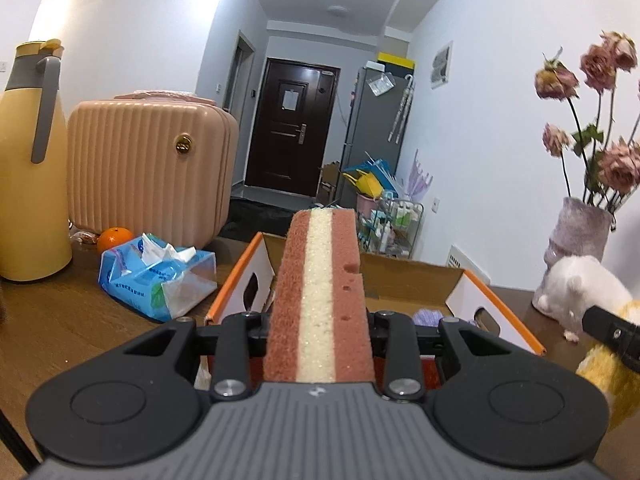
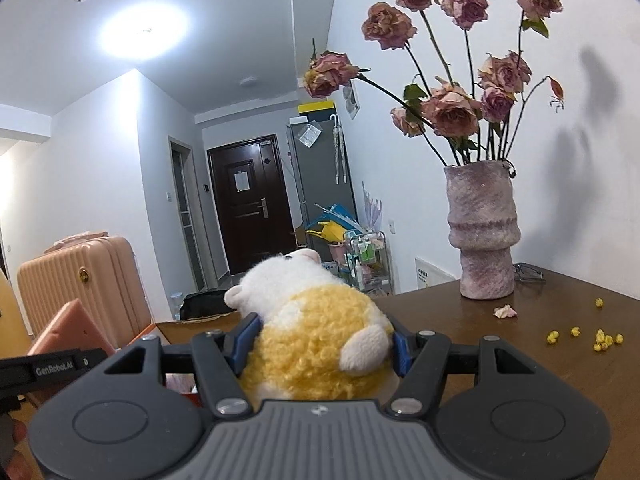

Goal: Organize soft objects
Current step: 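Carry the sponge block and yellow-and-white plush over the cardboard box with both grippers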

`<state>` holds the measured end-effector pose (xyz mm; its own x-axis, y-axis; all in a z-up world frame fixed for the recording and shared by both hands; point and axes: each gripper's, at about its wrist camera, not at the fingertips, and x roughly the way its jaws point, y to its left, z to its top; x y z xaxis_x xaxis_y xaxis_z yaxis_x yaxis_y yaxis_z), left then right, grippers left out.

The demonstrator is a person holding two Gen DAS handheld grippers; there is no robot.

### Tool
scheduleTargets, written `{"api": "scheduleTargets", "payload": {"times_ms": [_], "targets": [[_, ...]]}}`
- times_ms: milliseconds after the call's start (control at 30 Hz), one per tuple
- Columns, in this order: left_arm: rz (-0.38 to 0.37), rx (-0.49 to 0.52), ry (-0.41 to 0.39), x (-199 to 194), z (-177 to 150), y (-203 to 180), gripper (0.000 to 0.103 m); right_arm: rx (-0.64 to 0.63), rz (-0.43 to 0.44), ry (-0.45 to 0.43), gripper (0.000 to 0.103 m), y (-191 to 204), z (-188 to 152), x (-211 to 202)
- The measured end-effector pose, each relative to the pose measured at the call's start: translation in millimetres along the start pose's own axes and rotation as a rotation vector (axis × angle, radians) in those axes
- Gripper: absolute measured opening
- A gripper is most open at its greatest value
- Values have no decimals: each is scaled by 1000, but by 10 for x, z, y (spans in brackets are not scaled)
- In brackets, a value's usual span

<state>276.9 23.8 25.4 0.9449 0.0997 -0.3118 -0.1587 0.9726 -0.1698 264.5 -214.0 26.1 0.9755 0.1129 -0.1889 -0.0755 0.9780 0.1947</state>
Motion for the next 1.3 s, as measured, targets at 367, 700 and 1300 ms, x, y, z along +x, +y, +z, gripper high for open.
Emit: {"api": "scheduleTargets", "payload": {"times_ms": [367, 700, 1300], "targets": [[17, -25, -34, 153, 138, 30, 31, -14, 9, -11, 63, 138, 51, 255], [21, -37, -45, 337, 227, 45, 31, -14, 34, -9, 63, 282, 85, 496], [25, -42, -53, 641, 358, 42, 31, -17, 44, -13, 63, 368, 154, 865]]}}
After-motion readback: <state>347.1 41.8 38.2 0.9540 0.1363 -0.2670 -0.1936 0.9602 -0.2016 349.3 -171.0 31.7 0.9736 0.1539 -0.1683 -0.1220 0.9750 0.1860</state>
